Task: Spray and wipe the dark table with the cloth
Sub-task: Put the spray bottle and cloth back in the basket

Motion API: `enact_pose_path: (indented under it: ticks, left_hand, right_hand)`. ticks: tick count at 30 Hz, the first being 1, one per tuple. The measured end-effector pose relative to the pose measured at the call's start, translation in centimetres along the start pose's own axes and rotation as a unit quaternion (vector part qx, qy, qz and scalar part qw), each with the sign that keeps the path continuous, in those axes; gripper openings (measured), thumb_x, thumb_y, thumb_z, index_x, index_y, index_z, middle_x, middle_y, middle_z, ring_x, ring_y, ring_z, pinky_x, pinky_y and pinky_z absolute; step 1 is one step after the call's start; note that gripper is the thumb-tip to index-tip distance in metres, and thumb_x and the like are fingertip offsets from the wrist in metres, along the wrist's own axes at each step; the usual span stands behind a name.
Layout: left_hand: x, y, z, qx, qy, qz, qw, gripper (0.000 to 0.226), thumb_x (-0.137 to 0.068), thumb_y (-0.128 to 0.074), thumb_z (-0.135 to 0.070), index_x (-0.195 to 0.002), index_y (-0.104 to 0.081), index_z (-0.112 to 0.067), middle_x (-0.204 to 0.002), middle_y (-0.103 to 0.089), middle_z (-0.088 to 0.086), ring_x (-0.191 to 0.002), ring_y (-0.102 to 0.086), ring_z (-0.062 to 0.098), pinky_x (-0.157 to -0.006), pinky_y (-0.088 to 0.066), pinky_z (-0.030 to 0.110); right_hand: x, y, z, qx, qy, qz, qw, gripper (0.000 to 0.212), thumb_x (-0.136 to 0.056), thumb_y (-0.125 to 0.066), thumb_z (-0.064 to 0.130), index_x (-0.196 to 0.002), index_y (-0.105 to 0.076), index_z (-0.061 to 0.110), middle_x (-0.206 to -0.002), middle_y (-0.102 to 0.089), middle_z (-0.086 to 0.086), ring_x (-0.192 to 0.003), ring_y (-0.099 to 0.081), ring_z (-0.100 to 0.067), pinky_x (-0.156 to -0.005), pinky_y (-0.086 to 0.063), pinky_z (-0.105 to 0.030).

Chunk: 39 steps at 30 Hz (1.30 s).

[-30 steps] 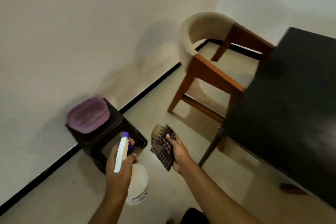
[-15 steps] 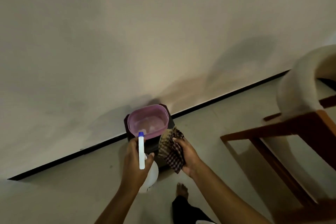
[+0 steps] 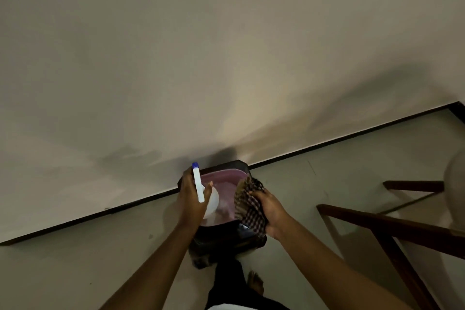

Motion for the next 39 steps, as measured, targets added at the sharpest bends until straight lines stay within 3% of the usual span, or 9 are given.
enact_pose_path:
  ticks: [4, 8, 19, 24, 27, 30, 33, 35, 39]
  left_hand:
    - [-3.1, -3.0, 4.1, -0.002, 0.013, 0.038, 0.999, 0.052, -0.079, -0.066, -0.044, -0.117, -0.041, -0.02, -0.1, -0.056, 0.009, -0.086, -0.058, 0.028, -0.074, -0.053, 0.046]
    - [-4.4, -5.2, 6.7, -0.043, 0.058, 0.092, 0.993, 0.071, -0.074, -0.079, -0.026, -0.129, -0.043, 0.0, -0.118, -0.054, 0.022, -0.103, -0.058, 0.038, -0.084, -0.052, 0.043]
    - [-3.8, -4.1, 8.4, -0.113, 0.046, 0.182, 0.976, 0.1, -0.067, -0.075, 0.005, -0.149, -0.021, -0.013, -0.156, -0.026, 0.01, -0.14, -0.033, 0.027, -0.1, -0.039, 0.028]
    - [-0.6, 0.7, 2.3, 0.004, 0.049, 0.108, 0.993, 0.053, -0.084, -0.06, -0.015, -0.136, -0.048, -0.011, -0.138, -0.051, 0.008, -0.119, -0.051, 0.015, -0.092, -0.042, 0.019]
    - [1.0, -0.9, -3.2, 0.333, 0.263, 0.233, 0.875, 0.049, -0.093, -0.049, -0.042, -0.129, -0.056, -0.009, -0.117, -0.066, 0.011, -0.102, -0.063, 0.018, -0.085, -0.049, 0.021]
    - [0.5, -1.6, -7.0, 0.553, 0.31, 0.237, 0.736, 0.074, -0.076, -0.059, -0.062, -0.123, -0.061, -0.005, -0.123, -0.064, 0.02, -0.113, -0.062, 0.032, -0.091, -0.053, 0.042]
    - [0.1, -1.4, -9.0, 0.622, 0.283, 0.274, 0.677, 0.074, -0.038, -0.094, -0.041, -0.099, -0.075, -0.004, -0.106, -0.071, 0.021, -0.091, -0.071, 0.031, -0.066, -0.059, 0.04]
    - [0.3, -2.0, -8.0, 0.603, 0.306, 0.277, 0.683, 0.076, -0.029, -0.097, -0.027, -0.097, -0.074, -0.002, -0.099, -0.073, 0.02, -0.085, -0.072, 0.031, -0.061, -0.059, 0.04]
    - [1.1, -3.8, -5.3, 0.544, 0.336, 0.262, 0.723, 0.074, -0.059, -0.085, -0.025, -0.124, -0.057, -0.005, -0.122, -0.064, 0.022, -0.113, -0.059, 0.039, -0.085, -0.053, 0.052]
  right_hand:
    - [-2.0, -0.7, 0.0, 0.002, -0.019, -0.003, 1.0, 0.022, -0.097, -0.048, 0.011, -0.113, -0.062, 0.011, -0.102, -0.071, -0.021, -0.089, -0.068, -0.035, -0.074, -0.056, -0.041]
    - [-3.2, -1.4, 0.4, 0.002, -0.017, -0.02, 1.0, 0.021, -0.095, -0.05, 0.01, -0.112, -0.062, 0.01, -0.1, -0.071, -0.02, -0.086, -0.069, -0.034, -0.067, -0.056, -0.037]
    - [-2.9, -3.1, 3.1, 0.013, 0.016, -0.018, 1.0, 0.022, -0.092, -0.052, 0.002, -0.111, -0.063, 0.008, -0.095, -0.07, -0.019, -0.08, -0.068, -0.031, -0.069, -0.058, -0.038]
    - [-1.8, -3.7, 4.6, 0.181, 0.127, -0.016, 0.975, 0.03, -0.088, -0.06, 0.009, -0.114, -0.062, 0.025, -0.108, -0.07, -0.008, -0.1, -0.066, -0.022, -0.088, -0.054, -0.034]
    - [0.8, -5.9, 6.7, 0.36, 0.275, 0.026, 0.891, 0.047, -0.077, -0.06, 0.039, -0.124, -0.053, 0.039, -0.12, -0.063, 0.008, -0.113, -0.058, -0.009, -0.098, -0.047, -0.026]
    - [3.6, -8.0, 8.1, 0.469, 0.364, 0.096, 0.799, 0.065, -0.081, -0.055, 0.062, -0.137, -0.049, 0.029, -0.134, -0.048, 0.02, -0.125, -0.045, 0.003, -0.105, -0.035, -0.016]
    - [4.4, -6.2, 10.5, 0.302, 0.351, 0.027, 0.886, 0.062, -0.083, -0.062, 0.057, -0.134, -0.055, 0.022, -0.134, -0.055, 0.012, -0.121, -0.051, 0.003, -0.101, -0.042, -0.019]
    - [3.6, -3.8, 11.6, 0.237, 0.263, -0.051, 0.934, 0.045, -0.087, -0.065, 0.04, -0.126, -0.059, 0.018, -0.125, -0.062, 0.004, -0.111, -0.058, -0.004, -0.092, -0.048, -0.02]
    - [1.5, -2.2, 7.8, 0.161, -0.033, 0.058, 0.985, 0.042, -0.084, -0.068, 0.041, -0.112, -0.064, 0.01, -0.113, -0.068, -0.006, -0.1, -0.064, -0.019, -0.076, -0.052, -0.027]
Point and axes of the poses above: each hand's wrist, its own x-axis away from the middle knuckle, its own y-axis out of the back of the hand, z = x × y, the point moved 5 cm from there along -x, towards the middle knuckle
